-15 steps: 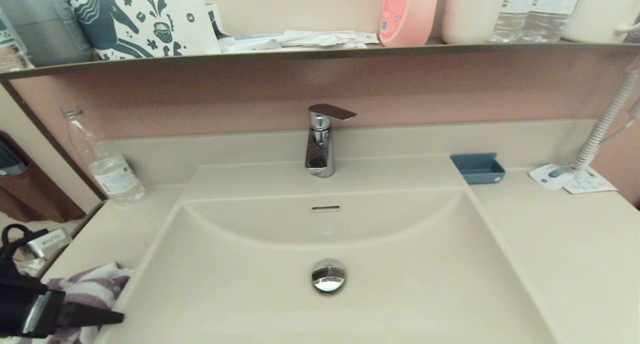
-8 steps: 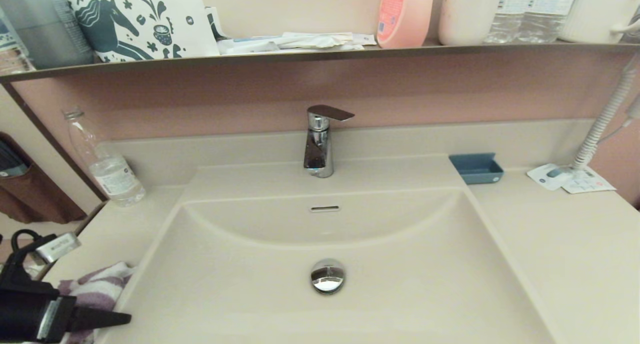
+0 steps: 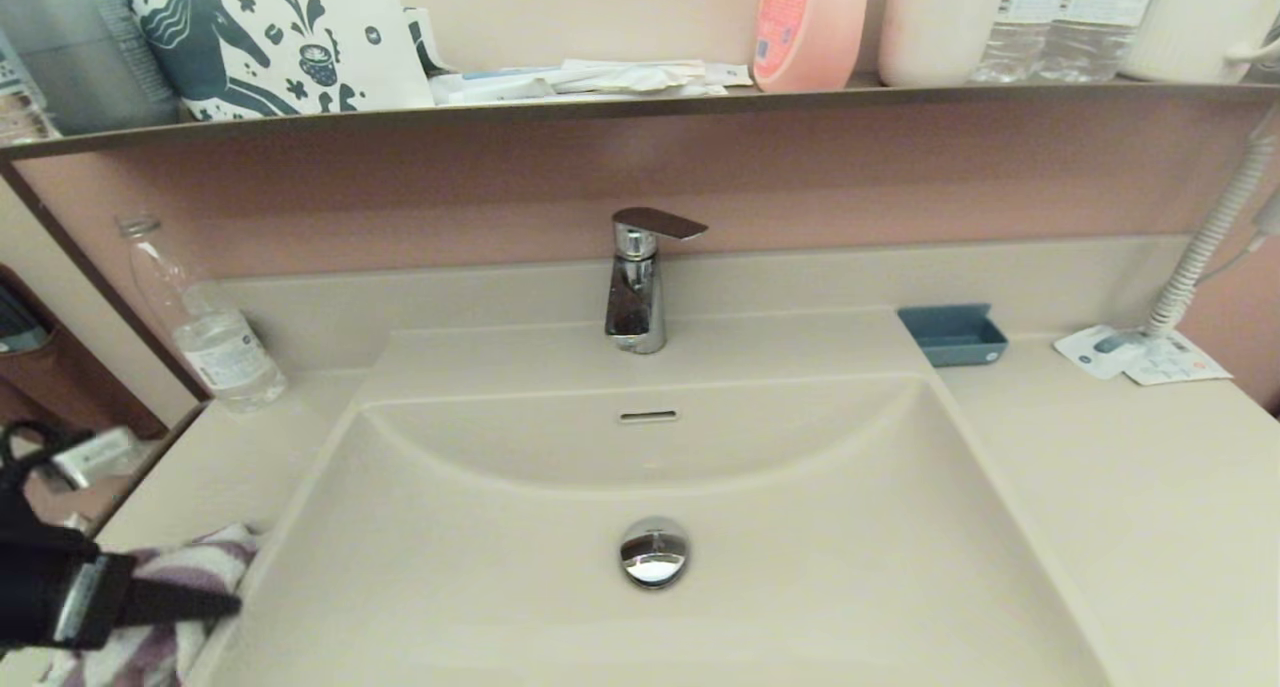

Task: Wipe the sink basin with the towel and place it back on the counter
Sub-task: Pick up the cloth

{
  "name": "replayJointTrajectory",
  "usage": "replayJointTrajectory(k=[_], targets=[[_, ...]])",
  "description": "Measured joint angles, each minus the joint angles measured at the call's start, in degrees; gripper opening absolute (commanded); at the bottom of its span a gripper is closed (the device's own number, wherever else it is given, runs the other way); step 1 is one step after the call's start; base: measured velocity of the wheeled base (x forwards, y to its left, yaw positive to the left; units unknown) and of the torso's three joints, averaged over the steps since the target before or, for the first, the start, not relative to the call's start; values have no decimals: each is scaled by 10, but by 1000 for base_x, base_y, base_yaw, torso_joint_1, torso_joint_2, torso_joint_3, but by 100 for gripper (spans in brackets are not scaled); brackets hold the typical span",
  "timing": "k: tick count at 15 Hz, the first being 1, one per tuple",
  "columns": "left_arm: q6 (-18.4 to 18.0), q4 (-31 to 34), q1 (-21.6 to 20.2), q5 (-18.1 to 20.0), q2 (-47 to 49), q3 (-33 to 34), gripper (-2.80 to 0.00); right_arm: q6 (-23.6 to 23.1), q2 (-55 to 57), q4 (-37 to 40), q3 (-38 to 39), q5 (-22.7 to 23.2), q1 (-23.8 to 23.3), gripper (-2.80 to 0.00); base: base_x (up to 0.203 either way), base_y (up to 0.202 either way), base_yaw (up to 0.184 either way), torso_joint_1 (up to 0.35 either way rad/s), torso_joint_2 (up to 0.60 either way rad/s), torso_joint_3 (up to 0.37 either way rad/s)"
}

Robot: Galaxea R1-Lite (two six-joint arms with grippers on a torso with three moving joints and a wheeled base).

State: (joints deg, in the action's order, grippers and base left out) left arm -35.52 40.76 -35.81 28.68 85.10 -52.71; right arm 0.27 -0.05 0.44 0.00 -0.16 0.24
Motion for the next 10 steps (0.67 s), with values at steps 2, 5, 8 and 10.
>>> replayJointTrajectory(k=[2, 5, 8, 10], targets=[[2, 57, 0, 0, -13, -45, -280, 0, 0, -2, 0, 1, -2, -280, 0, 0, 0, 0, 0, 0], [2, 161, -1, 5, -30, -121, -280, 0, 0, 0, 0, 0, 0, -280, 0, 0, 0, 0, 0, 0], [4, 212, -1, 10, -51, -145, -280, 0, 0, 0, 0, 0, 0, -280, 0, 0, 0, 0, 0, 0], [6, 213, -2, 13, -66, -150, -280, 0, 0, 0, 0, 0, 0, -280, 0, 0, 0, 0, 0, 0]])
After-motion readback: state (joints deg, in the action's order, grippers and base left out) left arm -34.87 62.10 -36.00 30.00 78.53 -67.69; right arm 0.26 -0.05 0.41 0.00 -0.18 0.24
